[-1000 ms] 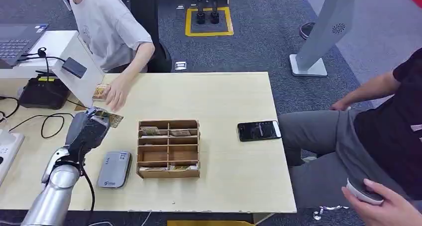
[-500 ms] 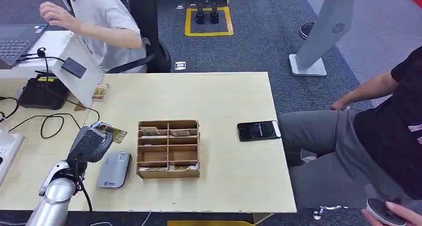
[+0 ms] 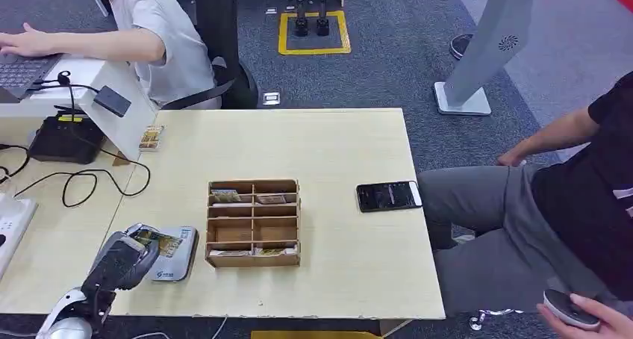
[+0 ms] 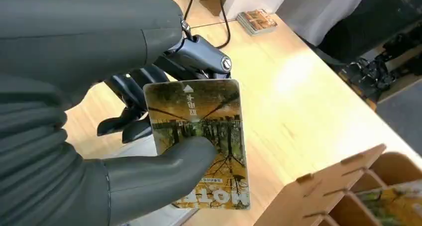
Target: Pass the card to the sensor for recognition and then transmit it.
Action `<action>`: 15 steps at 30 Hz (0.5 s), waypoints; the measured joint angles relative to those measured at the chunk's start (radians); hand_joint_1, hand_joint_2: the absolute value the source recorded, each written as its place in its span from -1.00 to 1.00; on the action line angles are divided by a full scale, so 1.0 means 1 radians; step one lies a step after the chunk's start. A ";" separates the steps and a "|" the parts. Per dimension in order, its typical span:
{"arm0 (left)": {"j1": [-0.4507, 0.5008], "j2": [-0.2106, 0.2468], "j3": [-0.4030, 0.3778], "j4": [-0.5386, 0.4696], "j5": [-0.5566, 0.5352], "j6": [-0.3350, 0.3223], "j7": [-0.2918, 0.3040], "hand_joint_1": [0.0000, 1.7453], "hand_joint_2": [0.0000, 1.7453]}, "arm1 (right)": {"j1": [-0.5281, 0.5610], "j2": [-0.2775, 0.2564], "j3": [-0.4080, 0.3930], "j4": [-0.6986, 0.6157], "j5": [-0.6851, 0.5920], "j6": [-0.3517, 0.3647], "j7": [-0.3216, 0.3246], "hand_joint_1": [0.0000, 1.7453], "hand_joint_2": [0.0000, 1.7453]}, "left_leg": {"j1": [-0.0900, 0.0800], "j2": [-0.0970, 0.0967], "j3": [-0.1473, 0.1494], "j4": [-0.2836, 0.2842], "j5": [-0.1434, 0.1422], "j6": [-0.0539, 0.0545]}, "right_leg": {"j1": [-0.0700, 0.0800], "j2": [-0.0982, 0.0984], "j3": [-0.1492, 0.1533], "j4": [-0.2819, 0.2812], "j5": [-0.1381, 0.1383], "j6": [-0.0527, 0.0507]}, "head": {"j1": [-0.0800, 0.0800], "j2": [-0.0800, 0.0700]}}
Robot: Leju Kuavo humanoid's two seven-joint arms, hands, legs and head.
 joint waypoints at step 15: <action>-0.011 -0.051 0.000 -0.004 -0.109 0.111 0.031 1.00 1.00 | -0.001 0.005 -0.005 -0.002 0.023 -0.001 0.009 -1.00 1.00 | 0.000 -0.001 0.000 0.000 0.000 0.000 | 0.000 -0.001 0.000 0.000 0.000 0.000 | 0.000 0.000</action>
